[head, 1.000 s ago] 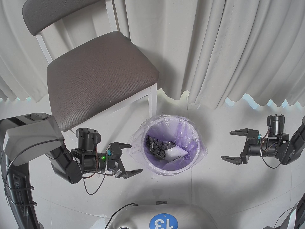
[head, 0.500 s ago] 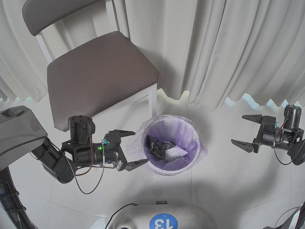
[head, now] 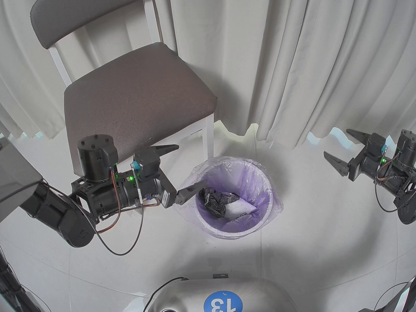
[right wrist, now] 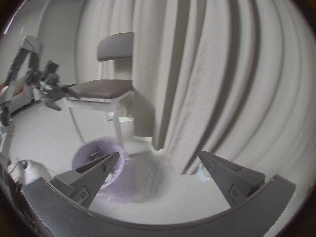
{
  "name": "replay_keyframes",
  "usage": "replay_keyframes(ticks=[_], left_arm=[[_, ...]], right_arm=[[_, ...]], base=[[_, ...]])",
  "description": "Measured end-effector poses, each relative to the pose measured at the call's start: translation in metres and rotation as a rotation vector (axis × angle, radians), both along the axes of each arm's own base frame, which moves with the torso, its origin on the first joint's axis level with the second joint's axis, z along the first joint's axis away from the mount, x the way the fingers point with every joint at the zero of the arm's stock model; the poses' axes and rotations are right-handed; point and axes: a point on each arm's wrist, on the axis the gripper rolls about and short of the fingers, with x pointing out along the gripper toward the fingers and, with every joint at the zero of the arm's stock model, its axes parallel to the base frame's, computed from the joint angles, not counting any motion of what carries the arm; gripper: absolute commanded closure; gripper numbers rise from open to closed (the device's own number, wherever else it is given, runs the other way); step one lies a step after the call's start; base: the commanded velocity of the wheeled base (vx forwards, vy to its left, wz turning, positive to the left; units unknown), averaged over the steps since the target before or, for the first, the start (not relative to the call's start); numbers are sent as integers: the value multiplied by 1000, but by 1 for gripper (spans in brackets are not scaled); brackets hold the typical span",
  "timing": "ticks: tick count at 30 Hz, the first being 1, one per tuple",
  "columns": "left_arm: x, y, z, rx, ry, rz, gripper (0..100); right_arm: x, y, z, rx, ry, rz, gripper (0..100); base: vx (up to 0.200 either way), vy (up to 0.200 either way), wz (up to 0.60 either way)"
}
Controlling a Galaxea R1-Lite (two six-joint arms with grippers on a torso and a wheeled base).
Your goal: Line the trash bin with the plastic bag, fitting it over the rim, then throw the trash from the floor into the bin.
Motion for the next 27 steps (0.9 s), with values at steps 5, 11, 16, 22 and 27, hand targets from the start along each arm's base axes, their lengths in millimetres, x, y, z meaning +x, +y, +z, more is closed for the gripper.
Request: replay_keyframes(ticks=[5, 11, 16, 22, 27], left_arm=[[-11, -3, 40, -73, -68, 118, 0], [-35, 9, 89, -210, -83, 201, 0], [-51, 33, 127, -330, -86, 297, 0], [-63, 66, 155, -372, -140, 428, 0], [-75, 88, 169, -358, -130, 533, 0]], right_arm=[[7, -1, 22, 73, -82, -118, 0], [14, -9, 55, 161, -198, -271, 0], [10, -14, 74, 192, -213, -311, 0], [0, -17, 83, 184, -91, -340, 0], [-9, -19, 93, 177, 19, -377, 0]], base=[[0, 0, 0], [0, 0, 0], [0, 0, 0], [0, 0, 0], [0, 0, 0]])
